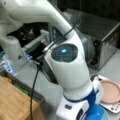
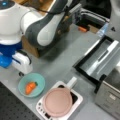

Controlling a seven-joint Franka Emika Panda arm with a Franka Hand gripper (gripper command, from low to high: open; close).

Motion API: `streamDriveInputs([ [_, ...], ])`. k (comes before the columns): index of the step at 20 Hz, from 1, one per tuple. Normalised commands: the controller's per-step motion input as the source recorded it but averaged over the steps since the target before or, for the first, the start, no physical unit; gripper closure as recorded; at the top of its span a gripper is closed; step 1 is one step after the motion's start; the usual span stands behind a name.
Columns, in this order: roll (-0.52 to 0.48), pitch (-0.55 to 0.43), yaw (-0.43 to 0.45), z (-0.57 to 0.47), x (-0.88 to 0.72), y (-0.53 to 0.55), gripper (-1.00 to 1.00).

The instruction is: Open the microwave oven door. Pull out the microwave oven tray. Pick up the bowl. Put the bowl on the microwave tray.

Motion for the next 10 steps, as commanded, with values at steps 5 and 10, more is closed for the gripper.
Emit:
streamDriveInputs([
  [5,0.244,0.040,0.044,-0.01,0.22,-0.16,-1.00],
  [10,0.270,0.024,0.039,0.01,0.18,-0.20,-1.00],
])
